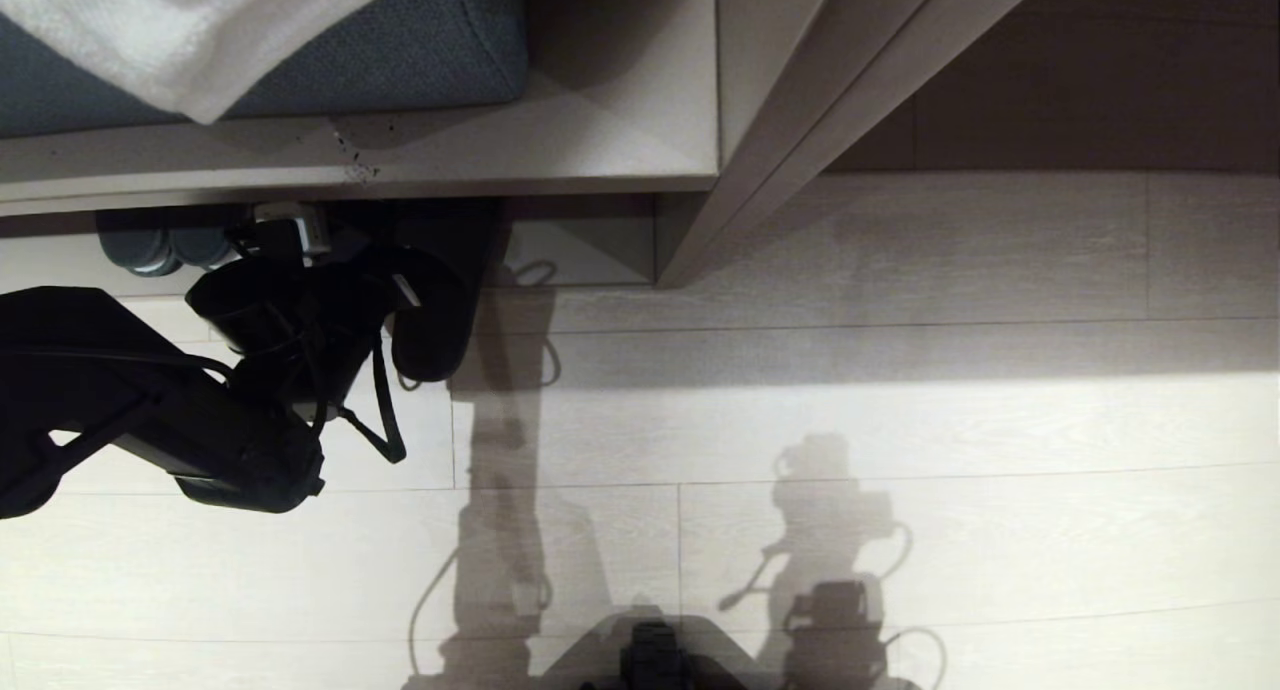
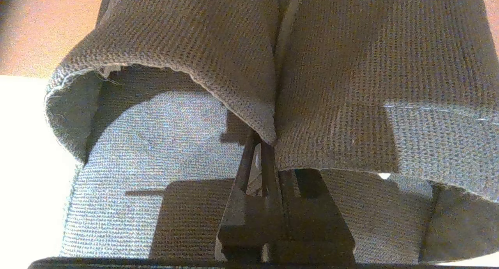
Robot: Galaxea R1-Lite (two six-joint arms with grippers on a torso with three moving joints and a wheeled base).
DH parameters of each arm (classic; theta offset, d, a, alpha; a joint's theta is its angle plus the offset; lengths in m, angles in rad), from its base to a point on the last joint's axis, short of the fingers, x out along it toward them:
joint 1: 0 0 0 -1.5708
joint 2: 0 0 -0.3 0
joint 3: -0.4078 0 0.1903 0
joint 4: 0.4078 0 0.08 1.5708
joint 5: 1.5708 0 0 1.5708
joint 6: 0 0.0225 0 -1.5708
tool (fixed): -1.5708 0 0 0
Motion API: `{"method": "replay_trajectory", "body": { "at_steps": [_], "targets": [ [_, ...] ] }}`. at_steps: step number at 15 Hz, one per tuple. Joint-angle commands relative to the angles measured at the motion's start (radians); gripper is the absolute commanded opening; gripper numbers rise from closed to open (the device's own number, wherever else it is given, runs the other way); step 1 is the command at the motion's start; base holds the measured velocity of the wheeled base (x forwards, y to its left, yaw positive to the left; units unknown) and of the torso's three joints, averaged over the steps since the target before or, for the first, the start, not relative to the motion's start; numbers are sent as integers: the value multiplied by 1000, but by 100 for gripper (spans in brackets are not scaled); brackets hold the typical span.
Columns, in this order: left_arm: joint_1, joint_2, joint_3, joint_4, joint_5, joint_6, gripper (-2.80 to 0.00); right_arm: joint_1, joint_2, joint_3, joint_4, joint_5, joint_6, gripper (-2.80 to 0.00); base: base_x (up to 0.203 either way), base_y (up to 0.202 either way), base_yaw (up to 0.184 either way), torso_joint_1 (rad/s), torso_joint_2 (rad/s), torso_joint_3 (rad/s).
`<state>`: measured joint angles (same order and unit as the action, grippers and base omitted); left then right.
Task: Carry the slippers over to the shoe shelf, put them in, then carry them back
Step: Place the slippers into the shoe cabinet
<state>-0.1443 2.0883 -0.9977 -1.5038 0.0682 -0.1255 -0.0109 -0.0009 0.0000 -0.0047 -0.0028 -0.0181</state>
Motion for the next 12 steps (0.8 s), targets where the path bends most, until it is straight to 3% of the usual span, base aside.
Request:
{"method": "replay_trajectory", "body": {
  "at_steps": [1, 11, 12],
  "targets": [
    [0, -5, 2, -9, 2, -1, -280, 0, -39, 40, -1, 0, 0, -280, 0, 0, 0, 0, 0, 0],
    [0, -23, 33, -12, 2, 6, -280, 0, -39, 40, -1, 0, 0, -280, 0, 0, 0, 0, 0, 0],
    [0, -22, 33, -12, 2, 7, 0, 0, -39, 40, -1, 0, 0, -280, 0, 0, 0, 0, 0, 0]
  ]
}}
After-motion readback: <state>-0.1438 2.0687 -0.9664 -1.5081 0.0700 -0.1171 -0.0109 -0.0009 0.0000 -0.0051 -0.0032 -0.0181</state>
